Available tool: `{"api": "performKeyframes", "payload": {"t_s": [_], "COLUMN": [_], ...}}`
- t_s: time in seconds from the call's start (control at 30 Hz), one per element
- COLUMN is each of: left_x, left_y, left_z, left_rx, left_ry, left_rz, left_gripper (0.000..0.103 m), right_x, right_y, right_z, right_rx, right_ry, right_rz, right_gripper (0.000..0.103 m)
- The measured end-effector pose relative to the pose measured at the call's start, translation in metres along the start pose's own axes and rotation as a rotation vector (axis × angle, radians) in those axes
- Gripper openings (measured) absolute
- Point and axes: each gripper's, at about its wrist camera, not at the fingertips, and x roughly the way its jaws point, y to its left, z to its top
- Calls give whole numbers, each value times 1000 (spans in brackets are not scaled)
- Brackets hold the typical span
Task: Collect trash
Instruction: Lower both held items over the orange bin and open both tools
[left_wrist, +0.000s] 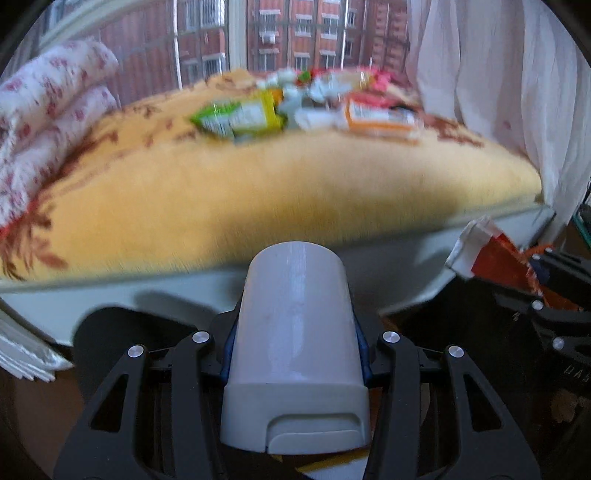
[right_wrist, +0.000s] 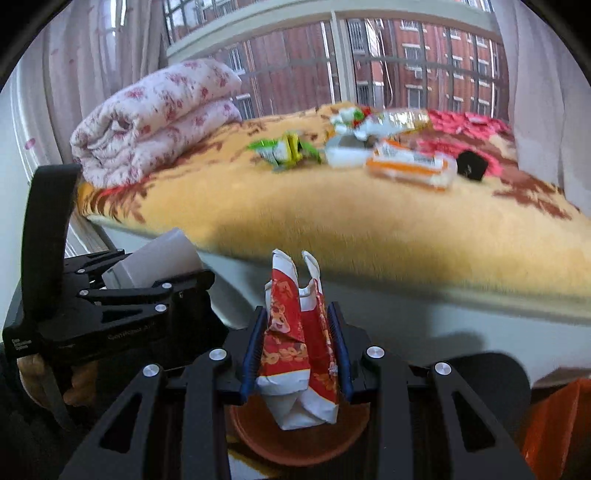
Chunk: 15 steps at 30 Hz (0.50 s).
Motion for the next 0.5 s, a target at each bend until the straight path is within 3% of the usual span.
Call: {"api": "performKeyframes", "payload": {"t_s": [0.23, 0.5], "left_x": [40, 63], "left_y": [-11, -10], "left_z": [-25, -37], "left_rx": [36, 37], "left_ry": [164, 252], "left_rz": [-21, -20], "left_gripper": [46, 46], "right_x": [20, 51], "right_y": [-4, -15], "right_z": [-22, -35], "right_rx": [1, 35], "right_ry": [113, 214], "right_rz": [-3, 27], "right_gripper": [34, 34]}}
